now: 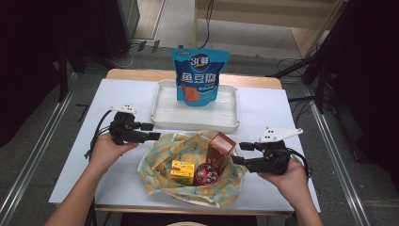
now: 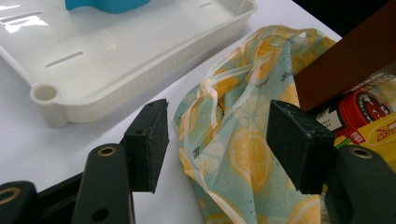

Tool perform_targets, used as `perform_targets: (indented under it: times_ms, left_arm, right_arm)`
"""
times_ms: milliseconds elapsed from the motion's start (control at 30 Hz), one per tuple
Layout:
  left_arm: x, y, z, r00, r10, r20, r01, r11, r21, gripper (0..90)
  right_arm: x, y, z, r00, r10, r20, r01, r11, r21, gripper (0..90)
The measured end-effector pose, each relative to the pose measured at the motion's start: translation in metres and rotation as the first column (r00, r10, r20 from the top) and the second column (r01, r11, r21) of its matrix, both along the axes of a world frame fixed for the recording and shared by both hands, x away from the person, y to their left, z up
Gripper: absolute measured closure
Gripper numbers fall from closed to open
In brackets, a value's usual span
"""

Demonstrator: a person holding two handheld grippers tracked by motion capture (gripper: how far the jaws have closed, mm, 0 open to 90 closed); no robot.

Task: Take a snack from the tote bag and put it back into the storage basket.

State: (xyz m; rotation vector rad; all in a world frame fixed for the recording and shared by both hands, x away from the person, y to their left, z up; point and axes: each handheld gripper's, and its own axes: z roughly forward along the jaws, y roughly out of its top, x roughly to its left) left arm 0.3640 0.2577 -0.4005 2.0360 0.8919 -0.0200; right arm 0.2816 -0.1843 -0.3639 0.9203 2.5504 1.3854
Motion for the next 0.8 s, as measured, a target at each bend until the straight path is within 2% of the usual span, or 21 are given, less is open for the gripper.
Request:
perform_targets:
  times_ms: [200, 300, 600, 800]
  left_arm:
    - [0.001, 0.001, 0.0, 1.0, 0.005, -0.007, -0.005, 1.0, -0.008, 39.4]
    - [0.002, 0.001, -0.001, 1.0, 0.002, -0.008, -0.002, 1.0, -0.008, 39.4]
    - [0.002, 0.004, 0.0, 1.0, 0.007, -0.006, -0.007, 0.9999, -0.011, 39.4]
    - [0.002, 0.004, 0.0, 0.9999, 0.014, -0.008, -0.014, 0.9998, -0.012, 39.4]
  right_arm:
    - [-0.004, 0.006, 0.004, 0.9997, 0.02, 0.014, -0.02, 1.0, 0.001, 38.0]
    - [-0.006, 0.01, 0.003, 0.9997, 0.025, 0.004, -0.025, 1.0, -0.009, 36.1]
    - [-0.008, 0.025, 0.004, 0.9991, 0.039, 0.014, -0.039, 0.999, -0.029, 29.9]
    - [-0.007, 0.034, 0.006, 0.9991, 0.04, 0.015, -0.04, 0.999, -0.02, 27.9]
